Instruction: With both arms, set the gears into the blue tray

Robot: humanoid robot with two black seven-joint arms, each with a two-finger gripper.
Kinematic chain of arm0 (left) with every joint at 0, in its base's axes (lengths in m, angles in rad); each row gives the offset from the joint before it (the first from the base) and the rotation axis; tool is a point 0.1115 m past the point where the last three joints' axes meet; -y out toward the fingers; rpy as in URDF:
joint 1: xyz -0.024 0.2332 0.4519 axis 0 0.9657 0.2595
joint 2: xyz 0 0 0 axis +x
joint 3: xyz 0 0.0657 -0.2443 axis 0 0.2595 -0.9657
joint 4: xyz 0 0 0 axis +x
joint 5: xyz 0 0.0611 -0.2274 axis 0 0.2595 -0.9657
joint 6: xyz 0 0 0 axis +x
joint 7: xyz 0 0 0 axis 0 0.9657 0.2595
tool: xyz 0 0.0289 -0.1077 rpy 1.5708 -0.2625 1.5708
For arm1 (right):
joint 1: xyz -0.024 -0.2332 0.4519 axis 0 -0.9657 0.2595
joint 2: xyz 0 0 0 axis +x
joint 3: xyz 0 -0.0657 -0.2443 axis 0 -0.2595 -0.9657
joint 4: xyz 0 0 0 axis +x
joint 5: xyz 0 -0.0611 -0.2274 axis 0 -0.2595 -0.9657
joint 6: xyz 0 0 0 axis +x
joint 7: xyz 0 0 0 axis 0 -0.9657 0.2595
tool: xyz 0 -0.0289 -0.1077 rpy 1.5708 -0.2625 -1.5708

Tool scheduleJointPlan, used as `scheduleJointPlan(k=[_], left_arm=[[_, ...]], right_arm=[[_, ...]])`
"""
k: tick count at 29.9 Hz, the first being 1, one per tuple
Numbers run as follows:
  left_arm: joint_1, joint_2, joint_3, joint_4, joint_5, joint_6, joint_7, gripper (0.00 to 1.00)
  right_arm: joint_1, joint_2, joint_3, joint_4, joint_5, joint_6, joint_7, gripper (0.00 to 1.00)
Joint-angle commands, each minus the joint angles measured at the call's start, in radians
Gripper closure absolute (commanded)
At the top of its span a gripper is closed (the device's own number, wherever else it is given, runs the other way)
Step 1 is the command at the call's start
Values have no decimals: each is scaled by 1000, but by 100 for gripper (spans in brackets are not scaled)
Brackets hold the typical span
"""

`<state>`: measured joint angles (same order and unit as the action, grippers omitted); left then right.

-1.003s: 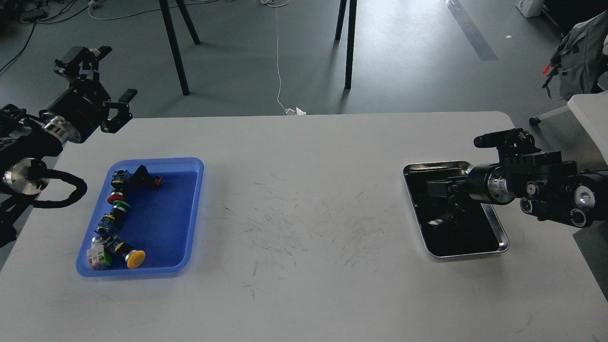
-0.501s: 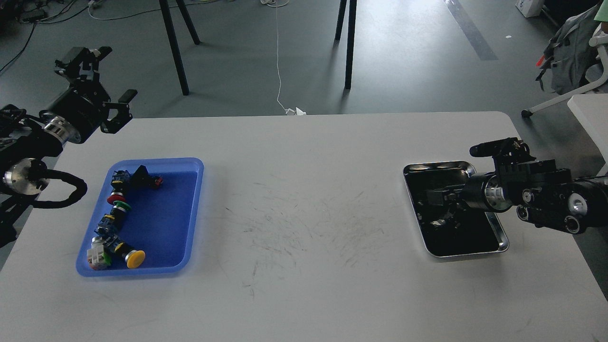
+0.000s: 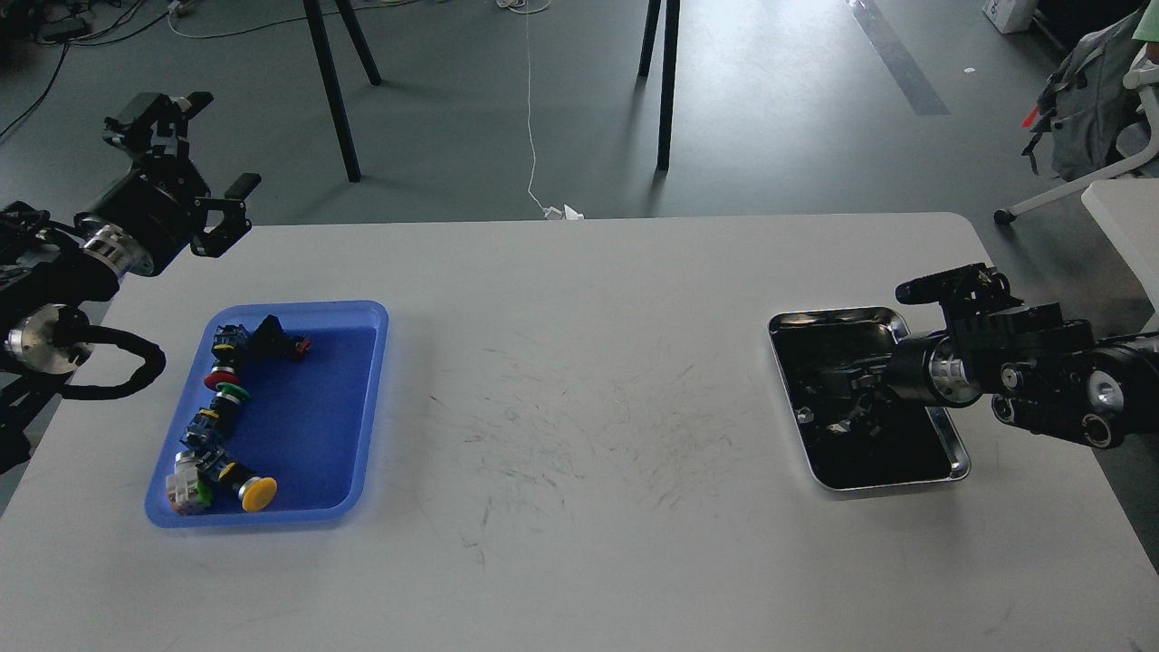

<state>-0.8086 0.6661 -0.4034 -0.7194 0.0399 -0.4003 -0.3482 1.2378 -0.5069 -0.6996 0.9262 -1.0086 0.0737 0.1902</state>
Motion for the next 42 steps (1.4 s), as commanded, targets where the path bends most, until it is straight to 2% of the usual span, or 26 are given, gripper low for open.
scheduleJointPlan(k=[1, 19, 29, 34, 36, 42], left_arm=[[0, 0, 0, 0, 0, 0, 0, 1], [2, 0, -2, 0, -2, 1, 0, 1], [2, 1, 0, 0, -2, 0, 0, 1], [0, 9, 0, 0, -2, -2, 0, 1], [2, 30, -2, -2, 0, -5, 0, 1], [2, 59, -2, -3, -2, -9, 0, 1]], right_arm=[[0, 2, -1, 0, -4, 0, 0, 40], [3, 1, -1, 0, -54, 9, 26, 77], [52, 2, 0, 5, -48, 14, 35, 88], [123, 14, 43, 38, -22, 11, 37, 90], [175, 45, 58, 77, 13, 6, 37, 91], [252, 192, 63, 53, 107, -6, 41, 97]])
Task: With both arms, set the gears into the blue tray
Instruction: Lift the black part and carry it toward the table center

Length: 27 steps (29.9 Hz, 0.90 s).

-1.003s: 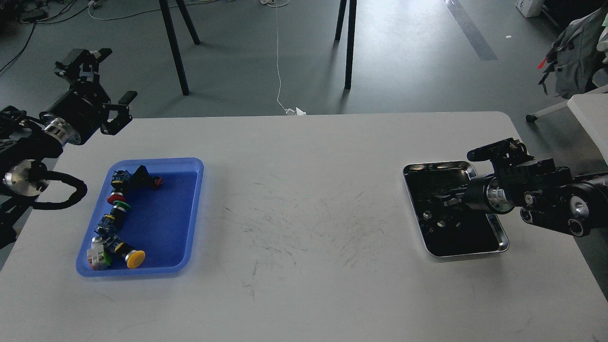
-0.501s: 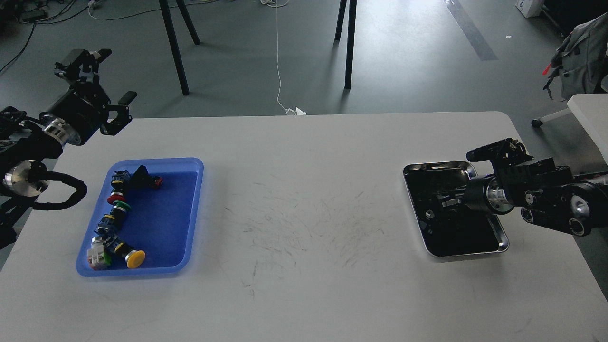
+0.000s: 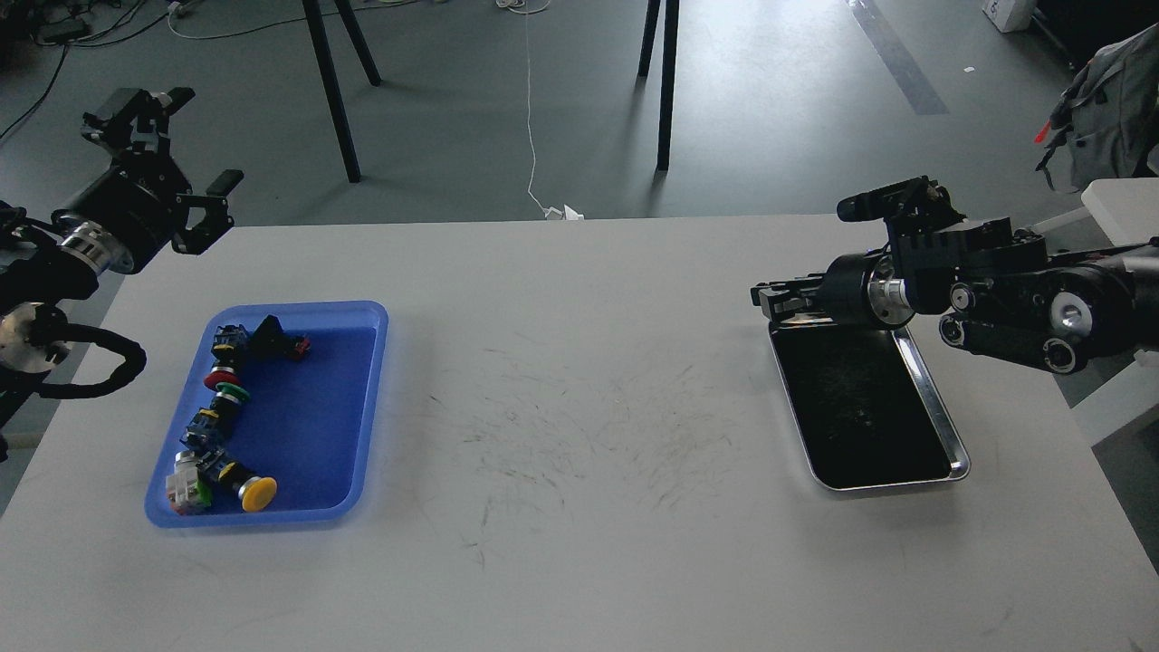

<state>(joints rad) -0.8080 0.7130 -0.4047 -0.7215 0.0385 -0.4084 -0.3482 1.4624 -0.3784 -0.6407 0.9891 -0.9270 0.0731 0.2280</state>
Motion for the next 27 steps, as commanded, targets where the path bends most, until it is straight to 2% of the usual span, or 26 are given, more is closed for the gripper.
scheduleJointPlan(k=[1, 4, 8, 13, 19, 27], left_arm=[[1, 23, 0, -3, 0, -3, 0, 1], [1, 45, 0, -7, -2, -4, -2, 1], [4, 57, 1, -7, -2, -6, -2, 1], [6, 68, 1, -21, -3, -6, -2, 1], [4, 72, 1, -21, -5, -4, -2, 1], [4, 72, 1, -21, -6, -4, -2, 1]], right_arm=[[36, 88, 6, -12, 27, -13, 10, 97], [56, 156, 9, -9, 28, -44, 34, 99], [70, 239, 10, -10, 27, -67, 39, 99], [49, 317, 15, -3, 28, -166, 79, 99], [-51, 374, 24, -9, 14, -312, 91, 99], [-168, 378, 24, -49, -47, -429, 131, 99]])
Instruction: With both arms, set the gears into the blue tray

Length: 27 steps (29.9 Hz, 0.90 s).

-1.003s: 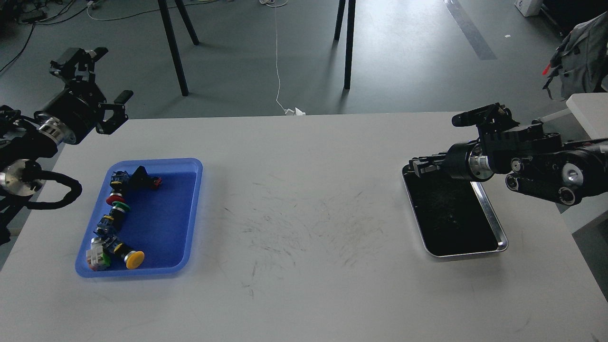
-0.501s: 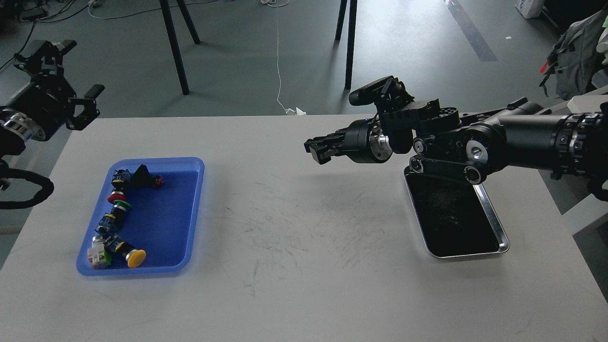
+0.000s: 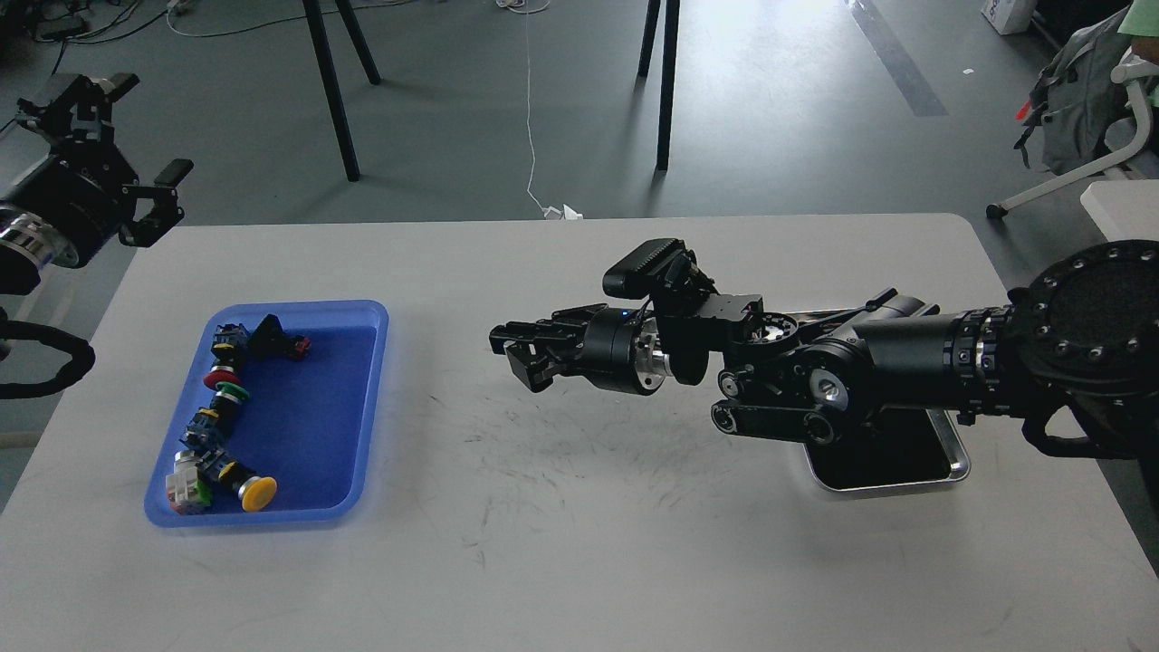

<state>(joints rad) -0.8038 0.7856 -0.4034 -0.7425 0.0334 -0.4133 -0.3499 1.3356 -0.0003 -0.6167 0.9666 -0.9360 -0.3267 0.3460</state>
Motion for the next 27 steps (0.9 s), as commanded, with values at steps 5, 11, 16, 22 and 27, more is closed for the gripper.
scheduleJointPlan(k=[5, 11, 16, 22, 27], left_arm=[[0, 3, 0, 0, -1, -2, 0, 1], [2, 3, 0, 0, -1, -1, 0, 1], [2, 3, -2, 0, -4, -1, -1, 1], [9, 23, -2, 0, -6, -1, 2, 1], [31, 44, -15, 2, -59, -75, -4, 1]], right_arm=[[-107, 0, 0, -60, -84, -52, 28, 99], [-127, 0, 8, -89, -164, -55, 51, 99], [-141, 0, 12, -91, -172, -54, 76, 99], [-154, 0, 12, -91, -191, -54, 96, 99], [-154, 0, 12, -91, -191, -54, 97, 99]])
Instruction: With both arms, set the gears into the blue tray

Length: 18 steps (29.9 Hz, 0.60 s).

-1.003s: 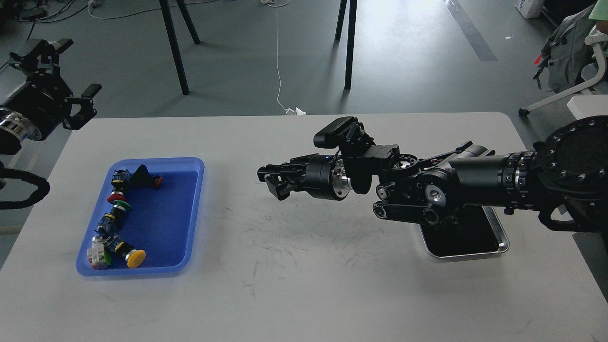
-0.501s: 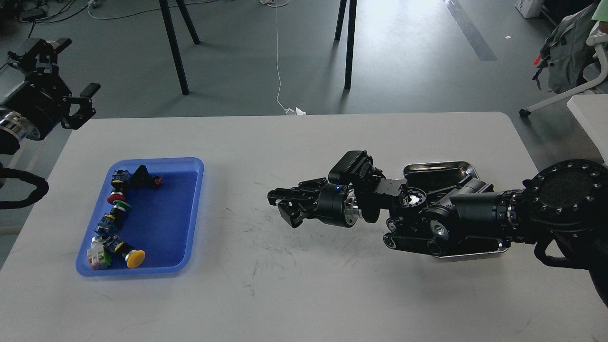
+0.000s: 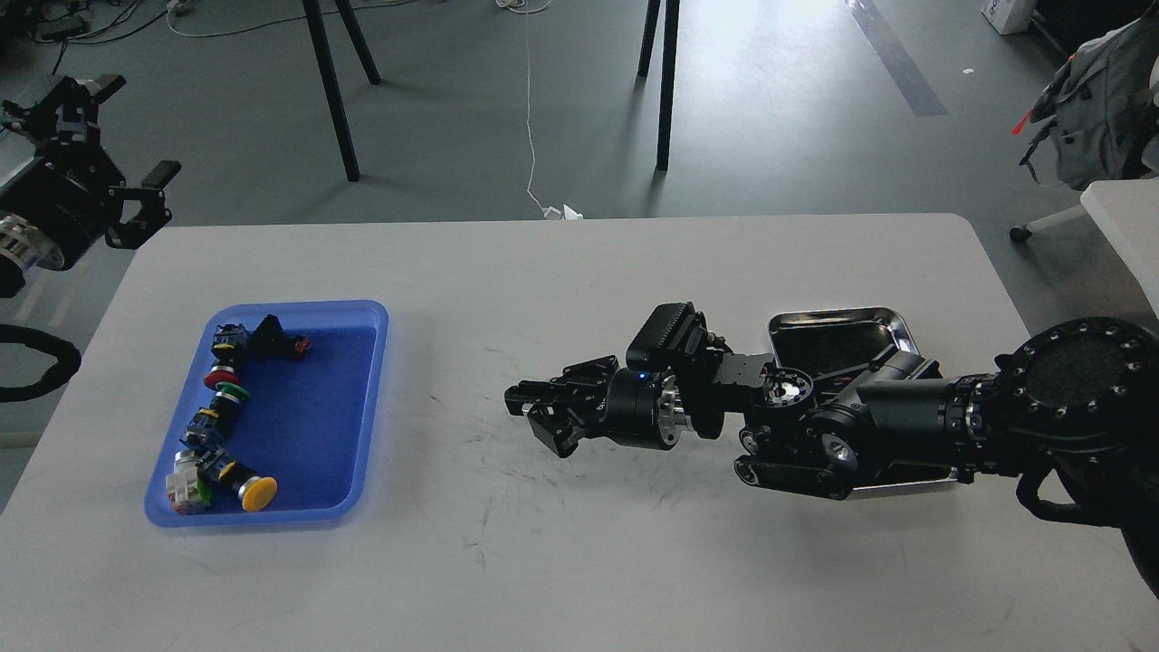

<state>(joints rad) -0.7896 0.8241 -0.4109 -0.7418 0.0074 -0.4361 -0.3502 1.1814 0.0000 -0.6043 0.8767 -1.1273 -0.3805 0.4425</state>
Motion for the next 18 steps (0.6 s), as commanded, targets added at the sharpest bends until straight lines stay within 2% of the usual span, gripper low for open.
scheduleJointPlan(k=[1, 6, 9, 18], left_arm=[[30, 9, -15, 1, -47, -53, -13, 1], [52, 6, -45, 7, -64, -53, -19, 1], [63, 10, -52, 2, -64, -53, -38, 1], [104, 17, -81, 16, -76, -53, -55, 1]], right_arm=[[0, 0, -2, -1, 0, 0, 2, 99], [0, 0, -2, -4, 0, 6, 10, 99], [0, 0, -2, -4, 0, 8, 10, 99], [1, 0, 21, -4, 0, 0, 12, 79]])
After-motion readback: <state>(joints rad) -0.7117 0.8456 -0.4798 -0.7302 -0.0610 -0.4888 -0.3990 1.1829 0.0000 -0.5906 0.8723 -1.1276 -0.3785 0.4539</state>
